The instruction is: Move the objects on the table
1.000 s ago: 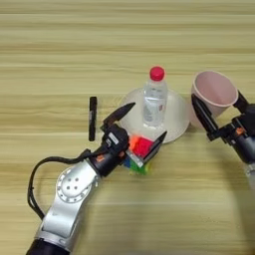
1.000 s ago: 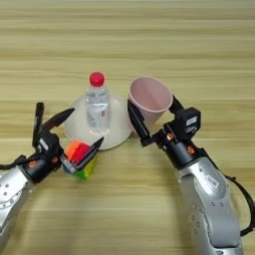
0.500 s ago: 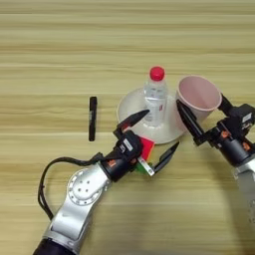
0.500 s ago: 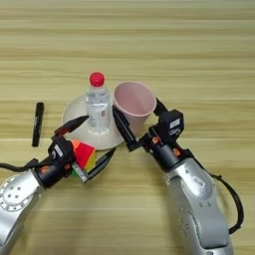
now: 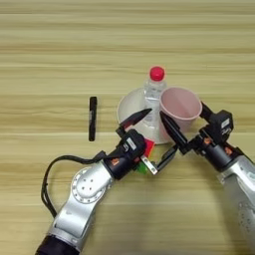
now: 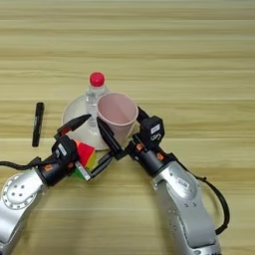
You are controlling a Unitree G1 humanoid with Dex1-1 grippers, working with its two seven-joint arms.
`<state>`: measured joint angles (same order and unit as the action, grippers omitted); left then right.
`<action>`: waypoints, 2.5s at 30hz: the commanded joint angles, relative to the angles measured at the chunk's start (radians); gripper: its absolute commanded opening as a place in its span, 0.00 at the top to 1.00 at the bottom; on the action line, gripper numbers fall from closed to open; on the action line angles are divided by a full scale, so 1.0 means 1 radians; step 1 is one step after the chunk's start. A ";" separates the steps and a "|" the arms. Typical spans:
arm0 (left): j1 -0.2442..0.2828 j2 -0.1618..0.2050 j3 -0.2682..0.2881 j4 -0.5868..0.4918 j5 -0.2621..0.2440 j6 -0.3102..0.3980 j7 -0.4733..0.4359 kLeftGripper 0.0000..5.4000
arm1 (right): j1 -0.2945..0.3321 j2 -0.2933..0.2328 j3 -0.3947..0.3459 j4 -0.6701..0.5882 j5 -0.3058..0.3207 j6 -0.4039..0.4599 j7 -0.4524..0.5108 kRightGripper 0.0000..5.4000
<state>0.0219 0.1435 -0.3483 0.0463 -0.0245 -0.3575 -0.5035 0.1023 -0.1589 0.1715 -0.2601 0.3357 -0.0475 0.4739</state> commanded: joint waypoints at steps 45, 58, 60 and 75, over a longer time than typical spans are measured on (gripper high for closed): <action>-0.041 -0.001 0.044 0.045 -0.026 -0.010 -0.001 0.16 | -0.010 0.016 0.096 0.038 -0.049 0.000 0.036 0.17; -0.040 -0.002 0.048 0.049 -0.032 -0.009 -0.004 0.20 | -0.013 0.017 0.094 0.041 -0.049 -0.001 0.036 0.17; -0.040 -0.002 0.049 0.049 -0.035 -0.009 -0.006 0.20 | -0.014 0.018 0.094 0.044 -0.049 -0.001 0.036 0.17; -0.047 -0.013 0.072 0.055 -0.065 0.007 -0.014 0.22 | -0.019 0.021 0.092 0.055 -0.065 -0.006 0.033 0.00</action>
<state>-0.0116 0.1343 -0.2892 0.0992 -0.0806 -0.3604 -0.5186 0.0872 -0.1350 0.2689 -0.2147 0.2794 -0.0576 0.5094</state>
